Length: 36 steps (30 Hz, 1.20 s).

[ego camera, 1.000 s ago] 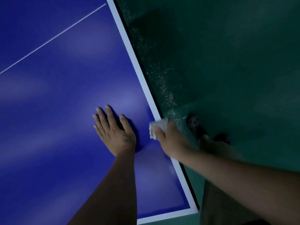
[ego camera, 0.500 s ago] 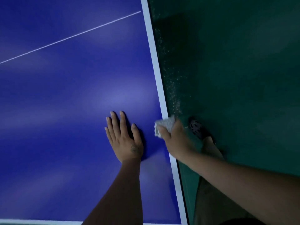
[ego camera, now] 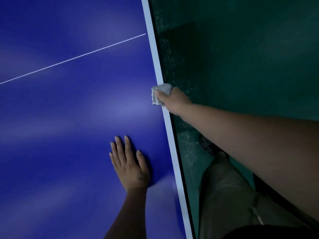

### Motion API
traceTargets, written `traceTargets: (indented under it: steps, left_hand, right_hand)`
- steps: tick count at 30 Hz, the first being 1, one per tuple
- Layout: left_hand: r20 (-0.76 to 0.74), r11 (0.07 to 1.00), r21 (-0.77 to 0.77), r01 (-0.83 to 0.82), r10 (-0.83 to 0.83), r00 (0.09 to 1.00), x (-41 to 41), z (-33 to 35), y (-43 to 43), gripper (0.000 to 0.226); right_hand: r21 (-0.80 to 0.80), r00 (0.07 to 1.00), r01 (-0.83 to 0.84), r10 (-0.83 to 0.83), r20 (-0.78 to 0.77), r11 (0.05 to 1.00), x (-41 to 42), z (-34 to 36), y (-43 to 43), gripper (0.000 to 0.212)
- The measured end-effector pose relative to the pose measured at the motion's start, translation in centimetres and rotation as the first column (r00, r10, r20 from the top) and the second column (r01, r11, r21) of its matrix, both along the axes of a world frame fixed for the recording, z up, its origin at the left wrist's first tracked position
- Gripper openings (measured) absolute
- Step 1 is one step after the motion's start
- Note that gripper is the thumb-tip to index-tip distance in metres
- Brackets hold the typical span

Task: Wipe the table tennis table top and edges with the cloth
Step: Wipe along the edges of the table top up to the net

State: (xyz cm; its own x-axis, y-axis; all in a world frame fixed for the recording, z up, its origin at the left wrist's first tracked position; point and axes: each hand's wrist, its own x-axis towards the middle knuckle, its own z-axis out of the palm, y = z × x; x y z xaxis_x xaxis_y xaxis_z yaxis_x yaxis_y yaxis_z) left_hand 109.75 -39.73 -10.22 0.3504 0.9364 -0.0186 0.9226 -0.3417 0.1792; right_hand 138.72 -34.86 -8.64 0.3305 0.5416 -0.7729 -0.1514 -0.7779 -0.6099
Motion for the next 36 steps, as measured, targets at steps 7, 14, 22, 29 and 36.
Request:
traceTargets:
  steps: [7, 14, 22, 29, 36]
  left_hand:
    - [-0.004, 0.999, -0.04, -0.01, 0.01, 1.0, 3.7, 0.7, 3.7, 0.063]
    - [-0.089, 0.99, -0.043, -0.131, 0.127, 0.988, 18.2, -0.1, 17.4, 0.071]
    - [-0.016, 0.998, -0.014, -0.061, 0.061, 0.998, 29.4, -0.8, 27.8, 0.074]
    - [0.016, 0.993, 0.002, -0.122, 0.122, 0.992, 30.1, 0.2, 28.9, 0.064]
    - [0.059, 0.992, -0.001, -0.129, 0.129, 0.99, 29.7, -0.3, 28.6, 0.061]
  right_hand:
    - [0.107, 0.996, 0.079, -0.083, 0.03, 0.991, -5.3, 0.7, -6.2, 0.033]
    - [0.045, 0.987, 0.102, -0.096, -0.131, 0.994, -6.6, 0.9, -9.4, 0.026]
    - [0.194, 0.986, 0.148, -0.129, -0.11, 0.97, 3.1, -0.2, 5.1, 0.037]
    - [0.056, 0.992, 0.124, -0.123, -0.018, 0.991, 10.5, -0.6, 14.7, 0.061]
    - [0.183, 0.981, 0.129, -0.099, -0.164, 0.975, 3.5, 1.6, 3.3, 0.012]
